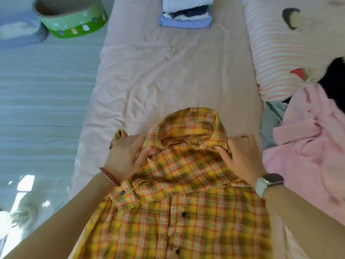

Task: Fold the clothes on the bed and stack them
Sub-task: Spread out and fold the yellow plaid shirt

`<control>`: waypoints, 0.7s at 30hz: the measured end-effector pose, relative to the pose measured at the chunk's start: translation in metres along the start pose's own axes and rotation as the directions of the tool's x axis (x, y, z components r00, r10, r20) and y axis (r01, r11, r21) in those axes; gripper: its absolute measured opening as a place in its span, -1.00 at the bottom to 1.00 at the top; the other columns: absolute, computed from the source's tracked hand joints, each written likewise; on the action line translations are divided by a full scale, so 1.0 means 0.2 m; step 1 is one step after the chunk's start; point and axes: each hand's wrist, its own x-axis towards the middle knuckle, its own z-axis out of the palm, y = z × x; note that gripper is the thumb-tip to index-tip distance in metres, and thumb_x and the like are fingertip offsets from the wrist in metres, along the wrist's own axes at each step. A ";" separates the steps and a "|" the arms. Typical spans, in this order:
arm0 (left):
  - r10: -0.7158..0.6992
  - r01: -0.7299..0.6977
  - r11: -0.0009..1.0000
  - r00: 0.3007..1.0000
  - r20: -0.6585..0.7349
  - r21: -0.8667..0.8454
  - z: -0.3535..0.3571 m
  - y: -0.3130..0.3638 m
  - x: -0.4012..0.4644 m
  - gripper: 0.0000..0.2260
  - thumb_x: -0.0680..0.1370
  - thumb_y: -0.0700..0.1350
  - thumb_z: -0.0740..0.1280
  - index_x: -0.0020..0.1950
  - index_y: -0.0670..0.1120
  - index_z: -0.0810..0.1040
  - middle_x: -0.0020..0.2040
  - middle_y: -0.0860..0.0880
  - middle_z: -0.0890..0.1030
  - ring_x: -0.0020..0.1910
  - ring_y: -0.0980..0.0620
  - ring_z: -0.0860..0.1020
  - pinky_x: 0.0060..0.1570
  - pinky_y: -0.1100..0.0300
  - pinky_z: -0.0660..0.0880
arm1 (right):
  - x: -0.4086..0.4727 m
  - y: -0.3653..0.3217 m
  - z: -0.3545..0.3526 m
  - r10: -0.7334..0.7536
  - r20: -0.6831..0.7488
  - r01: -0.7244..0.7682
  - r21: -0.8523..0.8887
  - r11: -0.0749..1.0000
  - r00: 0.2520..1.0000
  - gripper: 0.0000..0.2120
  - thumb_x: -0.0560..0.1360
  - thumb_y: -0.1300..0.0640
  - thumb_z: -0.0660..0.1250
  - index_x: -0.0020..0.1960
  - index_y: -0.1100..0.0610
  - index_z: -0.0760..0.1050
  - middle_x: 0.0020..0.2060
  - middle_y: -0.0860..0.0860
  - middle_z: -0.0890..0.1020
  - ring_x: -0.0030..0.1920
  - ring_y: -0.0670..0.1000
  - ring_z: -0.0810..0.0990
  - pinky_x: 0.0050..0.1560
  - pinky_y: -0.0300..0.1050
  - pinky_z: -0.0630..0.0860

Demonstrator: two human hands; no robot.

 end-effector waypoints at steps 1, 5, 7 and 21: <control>0.038 -0.039 0.999 0.999 0.034 0.028 -0.01 0.03 -0.10 -0.62 0.64 0.11 -0.06 0.09 -0.11 0.42 -0.20 -0.07 0.59 -0.25 -0.04 0.54 -0.24 0.15 0.46 | -0.11 -0.02 -0.03 -0.024 0.054 0.026 -0.033 0.999 0.998 -0.61 0.50 -0.11 0.14 -0.30 0.15 0.50 -0.39 0.03 0.60 -0.35 0.10 0.55 -0.07 -0.04 0.46; 0.134 -0.162 0.985 0.940 0.313 0.066 0.00 0.08 -0.46 -0.63 0.65 0.09 -0.12 0.13 -0.07 0.38 -0.16 -0.06 0.61 -0.31 -0.01 0.58 -0.40 0.20 0.53 | -0.51 -0.11 -0.11 -0.135 0.217 0.148 -0.045 0.988 0.967 -0.67 0.43 -0.05 0.11 -0.37 0.09 0.50 -0.41 -0.04 0.58 -0.33 0.03 0.57 -0.01 -0.17 0.40; 0.101 -0.184 0.975 0.868 0.486 0.125 0.02 0.12 -0.63 -0.62 0.65 0.09 -0.15 0.16 -0.03 0.39 -0.10 -0.04 0.61 -0.26 0.01 0.58 -0.42 0.22 0.53 | -0.71 -0.12 -0.09 -0.154 0.317 0.169 -0.021 0.985 0.936 -0.71 0.44 -0.01 0.09 -0.32 0.07 0.49 -0.40 -0.08 0.54 -0.37 -0.01 0.55 -0.10 -0.17 0.29; -0.610 0.563 0.774 0.785 0.105 0.291 0.09 0.13 -0.52 -0.73 0.52 -0.14 0.30 0.20 -0.15 0.51 0.22 -0.20 0.48 0.19 -0.26 0.43 0.15 -0.19 0.33 | -0.82 -0.30 0.07 0.056 0.417 -0.034 -0.060 0.998 0.907 -0.65 0.45 0.10 0.03 0.00 0.13 0.56 -0.11 0.05 0.60 -0.09 0.09 0.57 -0.12 0.01 0.51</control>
